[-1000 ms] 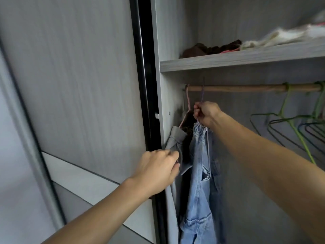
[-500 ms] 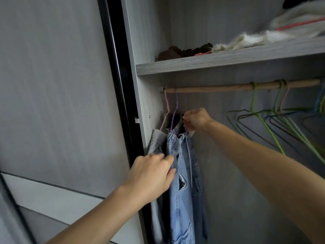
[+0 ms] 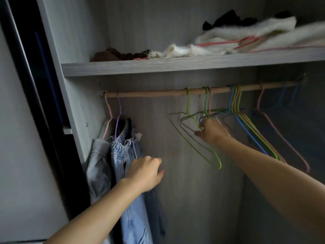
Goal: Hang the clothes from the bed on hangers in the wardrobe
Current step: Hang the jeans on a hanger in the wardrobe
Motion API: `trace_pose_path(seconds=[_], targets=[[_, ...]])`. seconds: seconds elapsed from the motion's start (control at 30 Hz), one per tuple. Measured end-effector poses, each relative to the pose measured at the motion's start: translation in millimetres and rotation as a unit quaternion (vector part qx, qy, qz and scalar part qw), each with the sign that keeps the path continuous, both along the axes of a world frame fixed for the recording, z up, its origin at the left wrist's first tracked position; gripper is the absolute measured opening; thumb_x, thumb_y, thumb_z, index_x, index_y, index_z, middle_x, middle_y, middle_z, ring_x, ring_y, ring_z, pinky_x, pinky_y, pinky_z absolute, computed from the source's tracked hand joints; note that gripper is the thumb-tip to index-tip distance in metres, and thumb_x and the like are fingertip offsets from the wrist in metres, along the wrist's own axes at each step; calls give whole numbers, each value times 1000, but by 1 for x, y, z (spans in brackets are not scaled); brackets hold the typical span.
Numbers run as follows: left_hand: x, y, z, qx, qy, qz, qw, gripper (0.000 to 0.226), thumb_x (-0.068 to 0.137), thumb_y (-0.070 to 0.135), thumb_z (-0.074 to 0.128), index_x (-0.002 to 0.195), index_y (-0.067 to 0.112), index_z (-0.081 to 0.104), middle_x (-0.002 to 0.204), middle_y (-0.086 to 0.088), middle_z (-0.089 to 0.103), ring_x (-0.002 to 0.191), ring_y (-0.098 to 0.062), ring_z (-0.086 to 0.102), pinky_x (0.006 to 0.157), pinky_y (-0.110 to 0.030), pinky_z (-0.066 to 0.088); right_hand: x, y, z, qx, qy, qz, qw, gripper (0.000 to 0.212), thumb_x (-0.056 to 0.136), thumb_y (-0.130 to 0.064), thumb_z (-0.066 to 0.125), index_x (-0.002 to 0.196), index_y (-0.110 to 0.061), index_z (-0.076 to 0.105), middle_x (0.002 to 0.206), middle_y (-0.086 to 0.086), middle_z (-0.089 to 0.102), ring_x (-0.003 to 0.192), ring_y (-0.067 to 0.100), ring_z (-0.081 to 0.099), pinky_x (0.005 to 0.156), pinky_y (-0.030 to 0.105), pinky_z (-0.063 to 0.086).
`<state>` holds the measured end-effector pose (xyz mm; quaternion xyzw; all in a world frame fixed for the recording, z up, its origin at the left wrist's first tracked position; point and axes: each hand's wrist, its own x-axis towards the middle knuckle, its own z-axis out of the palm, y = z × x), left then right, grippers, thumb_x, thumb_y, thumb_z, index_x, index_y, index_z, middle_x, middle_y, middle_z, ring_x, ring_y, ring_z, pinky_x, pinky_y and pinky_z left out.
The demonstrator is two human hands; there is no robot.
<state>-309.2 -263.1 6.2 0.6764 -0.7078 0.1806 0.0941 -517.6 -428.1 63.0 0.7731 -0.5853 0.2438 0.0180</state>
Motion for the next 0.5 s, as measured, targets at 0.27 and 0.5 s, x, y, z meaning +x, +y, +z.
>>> trace_pose_path(seconds=[0.27, 0.5], targets=[[22, -5, -8, 23, 10, 26, 999, 31, 92, 48, 47, 102, 21, 60, 101, -9, 65, 98, -32, 62, 69, -34, 39, 7, 17, 23, -98, -186, 34, 977, 26, 95, -39, 49, 87, -18, 63, 85, 9, 67, 88, 34, 62, 64, 34, 43], [16, 14, -23, 60, 23, -30, 997, 32, 90, 50, 49, 97, 20, 60, 100, -8, 66, 100, -31, 62, 77, -34, 46, -25, 93, -24, -105, -189, 15, 976, 25, 92, -39, 49, 111, -31, 63, 101, 8, 71, 99, 37, 62, 78, 39, 51]])
